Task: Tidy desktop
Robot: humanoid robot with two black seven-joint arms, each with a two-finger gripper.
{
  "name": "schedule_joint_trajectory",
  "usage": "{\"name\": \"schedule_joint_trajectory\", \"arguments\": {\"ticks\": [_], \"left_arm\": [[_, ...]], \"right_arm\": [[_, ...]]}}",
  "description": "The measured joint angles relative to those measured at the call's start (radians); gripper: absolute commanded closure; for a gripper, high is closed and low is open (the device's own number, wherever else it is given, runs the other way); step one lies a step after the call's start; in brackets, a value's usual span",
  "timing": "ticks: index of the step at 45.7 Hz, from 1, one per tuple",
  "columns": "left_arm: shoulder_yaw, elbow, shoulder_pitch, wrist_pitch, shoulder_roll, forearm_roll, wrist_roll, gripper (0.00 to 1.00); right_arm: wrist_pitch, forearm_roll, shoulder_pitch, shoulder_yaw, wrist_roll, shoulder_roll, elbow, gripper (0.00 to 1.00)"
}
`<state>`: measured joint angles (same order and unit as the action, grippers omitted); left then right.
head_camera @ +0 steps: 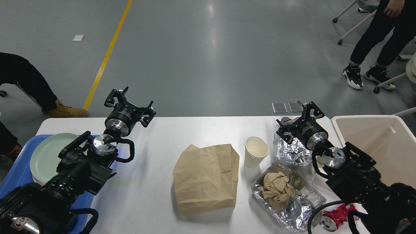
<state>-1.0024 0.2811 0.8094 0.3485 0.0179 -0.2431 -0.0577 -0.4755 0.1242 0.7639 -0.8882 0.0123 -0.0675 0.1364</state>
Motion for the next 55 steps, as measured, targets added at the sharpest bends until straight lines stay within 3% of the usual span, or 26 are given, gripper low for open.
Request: {"name": "schedule_joint_trajectory", "arguments": {"ticks": [7, 15, 19, 32, 42, 55], "left_arm": [[-0.038, -0.004, 0.001, -0.001, -0.021, 0.000, -0.037, 0.03], [-0.050, -0.005, -0.003, -0.001, -0.048, 0.000, -0.175, 0.03], [-0.046, -0.005, -0.007, 0.008, -0.051, 0.003, -0.219, 0.03], [-0.039, -0.004, -0.028, 0.039, -0.050, 0.006, -0.245, 0.03], [-0.028, -0.002, -0.040, 0.060, -0.054, 0.008, -0.332, 0.03], [-0.026, 0.000, -0.073, 0.157, -0.052, 0.012, -0.330, 0.03]], "right_arm": [[0.000, 0.000, 0.000, 0.000, 0.000, 0.000, 0.000, 0.00], [0.000, 0.000, 0.000, 0.000, 0.000, 0.000, 0.000, 0.00], [0.000, 0.000, 0.000, 0.000, 0.000, 0.000, 0.000, 0.00], [0.000, 0.000, 0.000, 0.000, 0.000, 0.000, 0.000, 0.00], [0.000, 0.000, 0.000, 0.000, 0.000, 0.000, 0.000, 0.00], [0.000, 0.000, 0.000, 0.000, 0.000, 0.000, 0.000, 0.00]]}}
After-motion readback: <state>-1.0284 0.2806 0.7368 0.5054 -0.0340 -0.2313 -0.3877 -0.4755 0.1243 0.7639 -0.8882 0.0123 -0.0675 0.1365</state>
